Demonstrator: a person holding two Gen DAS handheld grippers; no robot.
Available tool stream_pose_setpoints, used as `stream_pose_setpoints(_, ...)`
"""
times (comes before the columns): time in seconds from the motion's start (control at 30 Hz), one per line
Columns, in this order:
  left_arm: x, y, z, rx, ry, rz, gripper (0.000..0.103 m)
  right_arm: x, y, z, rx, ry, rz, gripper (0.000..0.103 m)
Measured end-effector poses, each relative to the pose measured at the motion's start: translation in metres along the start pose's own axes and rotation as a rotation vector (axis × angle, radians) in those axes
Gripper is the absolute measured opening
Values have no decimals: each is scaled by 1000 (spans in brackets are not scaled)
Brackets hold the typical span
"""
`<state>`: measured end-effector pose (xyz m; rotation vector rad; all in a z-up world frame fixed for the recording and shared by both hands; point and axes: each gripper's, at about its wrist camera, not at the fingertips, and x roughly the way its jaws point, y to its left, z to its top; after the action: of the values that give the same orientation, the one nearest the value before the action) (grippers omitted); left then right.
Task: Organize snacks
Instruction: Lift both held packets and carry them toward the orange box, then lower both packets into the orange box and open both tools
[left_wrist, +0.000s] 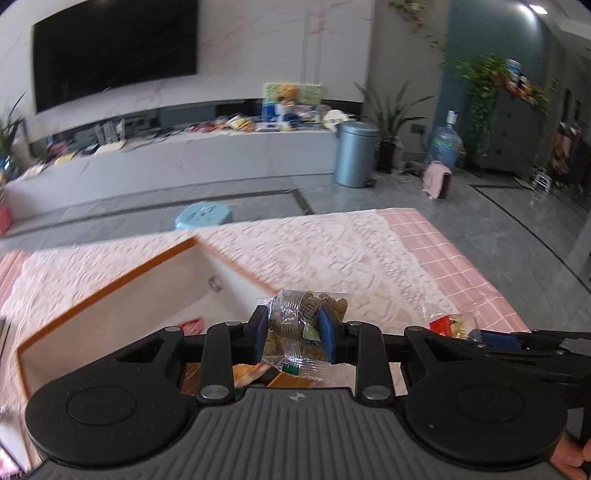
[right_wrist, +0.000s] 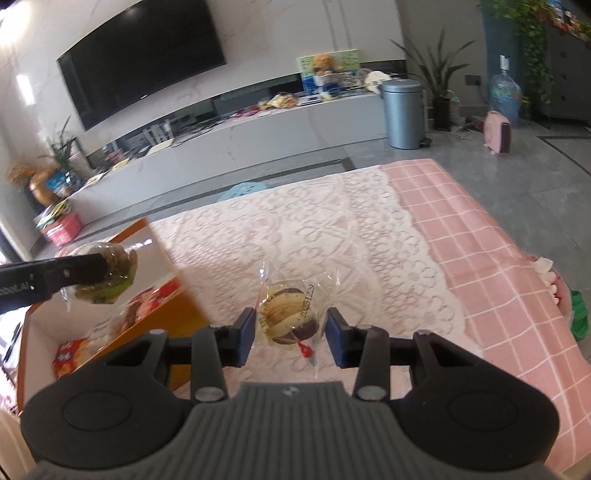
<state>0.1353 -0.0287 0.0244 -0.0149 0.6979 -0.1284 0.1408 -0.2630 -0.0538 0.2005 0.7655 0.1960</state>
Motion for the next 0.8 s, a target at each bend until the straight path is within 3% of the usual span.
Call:
stream_pose_setpoints(0.17, -9, 32, -13, -87, 25, 33, 33, -3, 34, -11, -67, 19, 33, 39)
stream_pose_setpoints(0.47, -17, 74, -31, -156, 57, 53, 33, 5, 93, -22, -176, 65, 79, 39)
stream_pose_setpoints(0.8, -6, 109, -37, -198, 126, 54, 33, 17, 139, -15, -253, 32, 130, 39)
